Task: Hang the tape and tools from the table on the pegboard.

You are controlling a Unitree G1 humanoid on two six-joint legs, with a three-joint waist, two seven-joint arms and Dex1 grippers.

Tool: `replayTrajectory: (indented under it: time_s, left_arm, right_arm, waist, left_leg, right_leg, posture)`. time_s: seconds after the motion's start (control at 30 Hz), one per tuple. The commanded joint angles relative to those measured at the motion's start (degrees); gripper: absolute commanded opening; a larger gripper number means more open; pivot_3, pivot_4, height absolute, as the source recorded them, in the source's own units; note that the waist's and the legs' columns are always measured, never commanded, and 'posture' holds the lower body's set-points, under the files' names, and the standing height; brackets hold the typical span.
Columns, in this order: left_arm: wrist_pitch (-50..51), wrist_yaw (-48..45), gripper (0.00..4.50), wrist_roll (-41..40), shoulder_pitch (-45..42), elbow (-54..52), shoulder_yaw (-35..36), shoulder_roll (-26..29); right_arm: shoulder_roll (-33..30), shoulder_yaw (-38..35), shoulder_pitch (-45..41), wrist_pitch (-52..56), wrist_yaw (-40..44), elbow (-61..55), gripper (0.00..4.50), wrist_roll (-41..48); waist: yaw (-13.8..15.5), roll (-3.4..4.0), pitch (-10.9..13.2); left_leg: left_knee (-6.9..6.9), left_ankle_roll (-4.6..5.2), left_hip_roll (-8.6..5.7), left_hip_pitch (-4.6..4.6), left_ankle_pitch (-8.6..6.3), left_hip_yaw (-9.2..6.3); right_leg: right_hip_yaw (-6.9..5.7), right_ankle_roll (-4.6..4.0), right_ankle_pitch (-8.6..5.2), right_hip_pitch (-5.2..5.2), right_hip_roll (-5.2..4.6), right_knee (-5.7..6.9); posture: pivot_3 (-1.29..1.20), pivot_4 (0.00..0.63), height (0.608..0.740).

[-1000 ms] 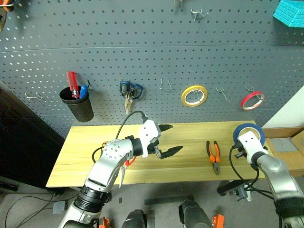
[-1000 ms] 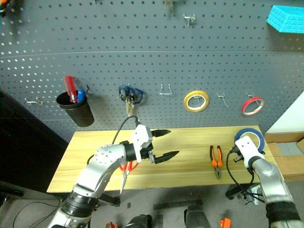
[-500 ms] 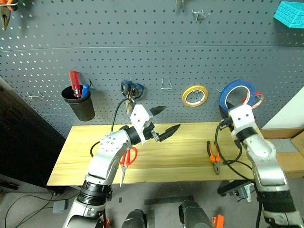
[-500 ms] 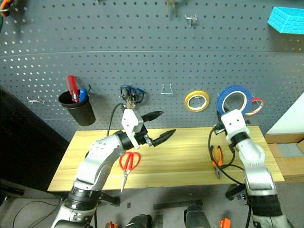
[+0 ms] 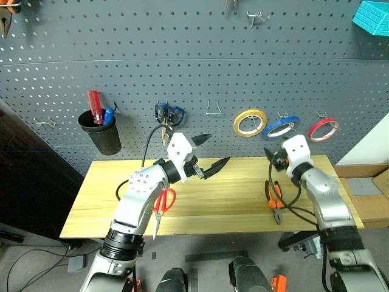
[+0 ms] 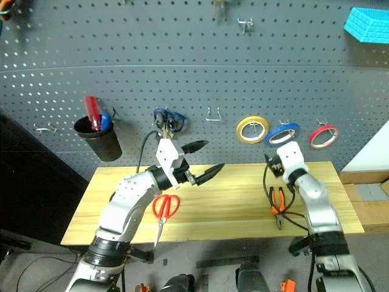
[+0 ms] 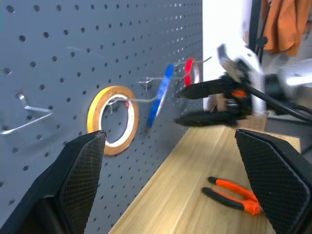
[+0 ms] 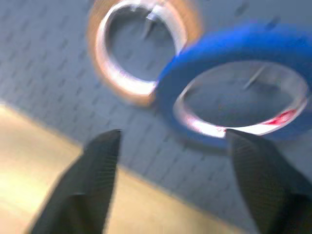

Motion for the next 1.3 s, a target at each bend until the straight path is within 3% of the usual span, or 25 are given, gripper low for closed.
replayTrajectory:
  time_s: [0.03,0.17,0.37,0.83,1.3]
  left_arm:
    - [-4.0,-1.9,4.50,2.4,0.4,2.3,0.8,3.7]
    - [-6.2,-5.0,4.50,3.2,0.0,5.6,0.2,7.0]
    - [-7.5,-6.4,4.50,3.9,-0.6,7.8,-0.2,7.4]
    - [-7.4,-7.0,4.50,4.6,1.1,7.0,-1.0,7.5]
    - [-7.3,-7.6,4.50,4.5,1.2,6.7,-1.8,7.3]
  right_arm:
    - [2.9,-1.3,4.1,12.7,-2.6,-10.8,4.45,2.2]
    - [7.9,-0.7,5.3,33.0,-5.4,-16.5,4.45,4.3]
    - [14.1,-3.6,0.4,45.7,-11.9,-12.6,4.45,5.2]
    - [13.3,-4.4,-4.3,39.2,-19.1,3.0,4.45,1.9]
    - [12.1,-8.1,-10.5,38.4,-18.3,19.9,4.45,4.5]
  waist:
    - [-0.1,0.01,0.0]
    - [-0.3,0.04,0.0]
    - [-0.2,0.06,0.0]
    - [-0.4,0.06,0.0]
    - [-0.5,0.06,0.0]
  left_leg:
    - [0.01,0.00,0.01,0.00,0.00,0.00]
    - [0.04,0.01,0.08,0.07,0.03,0.02]
    - [0.03,0.09,0.09,0.06,0.08,-0.05]
    - [-0.10,0.10,0.11,-0.03,0.09,-0.02]
    - [-0.09,0.11,0.10,-0.03,0.09,0.00]
  right_leg:
    - [0.00,0.01,-0.01,0.00,0.00,0.02]
    - [0.05,-0.10,0.07,-0.01,0.08,0.08]
    - [-0.02,-0.14,0.09,-0.01,0.10,0.10]
    - [-0.02,-0.13,0.08,-0.15,0.11,0.08]
    - [0.00,-0.13,0.09,-0.15,0.11,0.07]
  posture:
    - [-0.23,0.152,0.740]
    - [-0.23,0.152,0.740]
    - [-0.23,0.154,0.740]
    - [-0.21,0.151,0.740]
    - [-0.21,0.153,0.740]
